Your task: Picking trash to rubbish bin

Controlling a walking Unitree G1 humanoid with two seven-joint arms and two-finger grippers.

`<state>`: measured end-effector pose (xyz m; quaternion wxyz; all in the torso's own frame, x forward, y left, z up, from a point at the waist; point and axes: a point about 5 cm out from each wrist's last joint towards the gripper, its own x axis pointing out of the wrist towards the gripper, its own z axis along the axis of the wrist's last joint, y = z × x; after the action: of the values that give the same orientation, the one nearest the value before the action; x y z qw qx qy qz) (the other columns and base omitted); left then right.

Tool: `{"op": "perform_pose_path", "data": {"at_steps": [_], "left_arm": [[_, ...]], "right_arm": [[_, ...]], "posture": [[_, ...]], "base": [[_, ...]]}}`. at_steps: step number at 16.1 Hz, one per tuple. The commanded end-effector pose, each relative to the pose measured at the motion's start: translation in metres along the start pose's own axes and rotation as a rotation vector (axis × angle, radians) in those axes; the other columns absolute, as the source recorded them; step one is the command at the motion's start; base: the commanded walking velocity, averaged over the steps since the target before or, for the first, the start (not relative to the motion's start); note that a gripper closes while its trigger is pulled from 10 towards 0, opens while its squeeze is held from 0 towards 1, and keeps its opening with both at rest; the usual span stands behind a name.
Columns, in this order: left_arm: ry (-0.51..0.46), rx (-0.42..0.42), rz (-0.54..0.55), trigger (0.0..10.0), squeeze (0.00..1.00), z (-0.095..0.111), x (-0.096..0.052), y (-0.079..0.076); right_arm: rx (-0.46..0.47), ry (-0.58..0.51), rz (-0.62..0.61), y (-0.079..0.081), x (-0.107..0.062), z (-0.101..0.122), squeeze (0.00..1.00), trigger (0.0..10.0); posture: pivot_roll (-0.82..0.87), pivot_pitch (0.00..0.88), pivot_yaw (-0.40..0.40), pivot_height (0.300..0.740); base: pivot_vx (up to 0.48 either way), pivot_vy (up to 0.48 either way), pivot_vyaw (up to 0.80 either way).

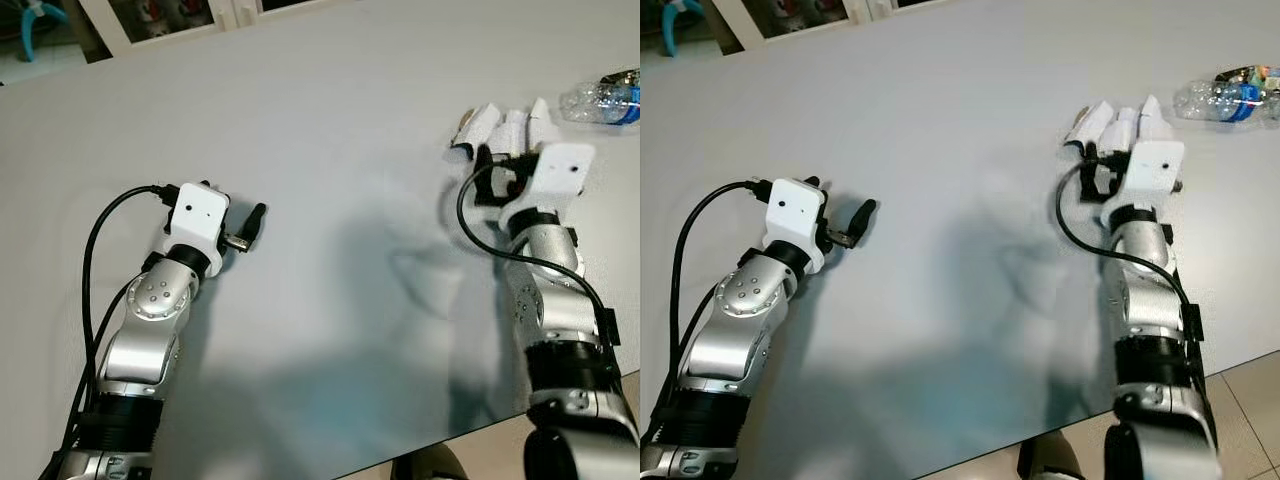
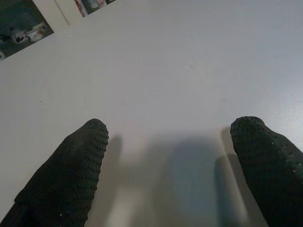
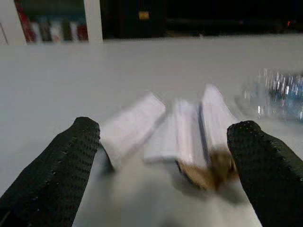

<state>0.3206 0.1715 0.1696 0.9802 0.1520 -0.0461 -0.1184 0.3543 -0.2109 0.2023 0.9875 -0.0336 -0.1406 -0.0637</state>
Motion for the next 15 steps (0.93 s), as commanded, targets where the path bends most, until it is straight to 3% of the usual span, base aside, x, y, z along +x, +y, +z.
{"op": "perform_pose_path", "data": {"at_steps": [1, 4, 6, 9, 12, 15], "left_arm": [[0.005, -0.007, -0.002, 10.0, 0.00, 0.000, -0.001, -0.001], [-0.050, -0.115, -0.177, 10.0, 0.00, 0.019, 0.002, -0.021], [-0.070, -0.139, -0.247, 10.0, 0.00, 0.028, 0.002, -0.029], [-0.063, -0.218, -0.414, 10.0, 0.00, 0.040, -0.003, -0.042], [-0.019, -0.202, -0.503, 10.0, 0.00, 0.036, -0.011, -0.043], [0.001, -0.186, -0.511, 10.0, 0.00, 0.034, -0.013, -0.039]], "right_arm": [[-0.007, -0.024, -0.018, -0.002, -0.002, 0.007, 0.00, 10.0], [-0.065, -0.051, -0.065, -0.015, 0.007, 0.019, 0.00, 10.0], [-0.080, -0.047, -0.077, -0.019, 0.009, 0.019, 0.00, 10.0], [-0.156, -0.024, -0.151, -0.047, 0.019, 0.021, 0.00, 10.0], [-0.172, 0.009, -0.181, -0.064, 0.027, 0.018, 0.00, 10.0], [-0.139, 0.049, -0.187, -0.073, 0.032, 0.013, 0.00, 10.0]], "posture": [[0.45, 0.304, 0.079, 0.740], [0.44, 0.303, 0.075, 0.740], [0.44, 0.302, 0.073, 0.740], [0.45, 0.305, 0.074, 0.740], [0.47, 0.313, 0.079, 0.740], [0.48, 0.320, 0.089, 0.740]], "base": [[0.000, 0.000, 0.00], [0.000, 0.000, 0.00], [0.000, 0.000, 0.00], [0.000, 0.000, 0.00], [0.000, 0.000, 0.00], [0.000, 0.000, 0.00]]}}
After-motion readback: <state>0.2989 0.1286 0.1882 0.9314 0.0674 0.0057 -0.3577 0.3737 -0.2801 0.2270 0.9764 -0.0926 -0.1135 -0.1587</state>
